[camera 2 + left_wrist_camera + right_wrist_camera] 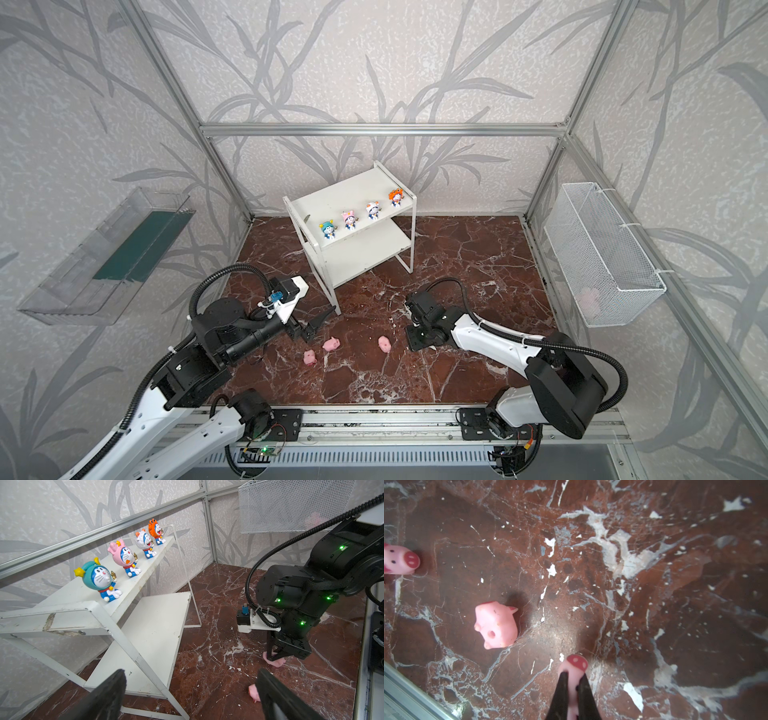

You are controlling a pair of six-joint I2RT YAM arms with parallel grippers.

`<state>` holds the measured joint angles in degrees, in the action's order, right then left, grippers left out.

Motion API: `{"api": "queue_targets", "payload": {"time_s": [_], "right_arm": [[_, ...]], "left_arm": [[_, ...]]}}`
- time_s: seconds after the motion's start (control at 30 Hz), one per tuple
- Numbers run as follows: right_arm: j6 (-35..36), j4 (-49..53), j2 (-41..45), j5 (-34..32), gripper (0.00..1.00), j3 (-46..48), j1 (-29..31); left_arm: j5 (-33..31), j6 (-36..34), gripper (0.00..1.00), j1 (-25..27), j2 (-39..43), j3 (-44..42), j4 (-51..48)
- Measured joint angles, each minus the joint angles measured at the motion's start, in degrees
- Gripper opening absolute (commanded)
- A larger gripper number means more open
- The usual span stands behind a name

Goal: Place and organize the plastic toys onto the shelf

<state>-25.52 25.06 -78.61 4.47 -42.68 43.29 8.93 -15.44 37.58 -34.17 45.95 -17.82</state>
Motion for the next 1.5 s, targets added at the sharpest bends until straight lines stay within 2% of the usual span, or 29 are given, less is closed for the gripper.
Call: {"api": "queue_targets", "payload": {"time_s": [0.07, 0.13, 0.3, 0.37, 0.5, 0.6, 0.8, 1.03, 1.27, 1.5], "right_arm": [[-2.2, 1.6, 0.4, -0.7, 0.39, 0.0, -0.1], [-3.8, 2.4, 0.5, -0.8, 0.48, 0.0, -0.1], [-6.9, 2.4, 0.8, -1.0, 0.51, 0.2, -0.1], [-7.2, 2.4, 0.8, -1.2, 0.48, 0.2, -0.2], [-7.2, 2.5, 0.5, -2.3, 0.16, 0.2, -1.1], [-6.3, 1.9, -0.3, -2.0, 0.06, 0.2, -3.5], [-2.5, 0.5, -3.9, -1.5, 0.05, 0.1, -7.9], [2.8, 0.4, -6.2, 0.9, 0.04, 0.1, -7.8], [5.4, -1.6, 0.9, 5.1, 0.04, 4.3, -3.8], [3.8, -1.6, 3.5, 8.9, 0.03, 5.4, 2.3]], "left_arm": [[0.0, 0.0, 0.99, 0.0, 0.0, 0.0, 0.0], [0.0, 0.0, 0.99, 0.0, 0.0, 0.0, 0.0], [0.0, 0.0, 0.99, -0.2, 0.4, 0.0, 0.0], [0.0, 0.0, 0.99, -0.2, 0.5, 0.0, 0.0], [0.0, 0.0, 0.99, -0.2, 0.5, 0.0, 0.0], [0.0, 0.0, 0.99, -0.2, 0.5, 0.0, 0.0], [0.0, 0.0, 0.99, -0.2, 0.5, 0.0, 0.0], [0.0, 0.0, 0.99, -0.2, 0.4, 0.0, 0.1], [0.1, 0.0, 0.99, -0.2, 0.3, 0.0, 0.3], [0.2, 0.0, 0.99, -0.2, 0.3, 0.0, 0.3]]}}
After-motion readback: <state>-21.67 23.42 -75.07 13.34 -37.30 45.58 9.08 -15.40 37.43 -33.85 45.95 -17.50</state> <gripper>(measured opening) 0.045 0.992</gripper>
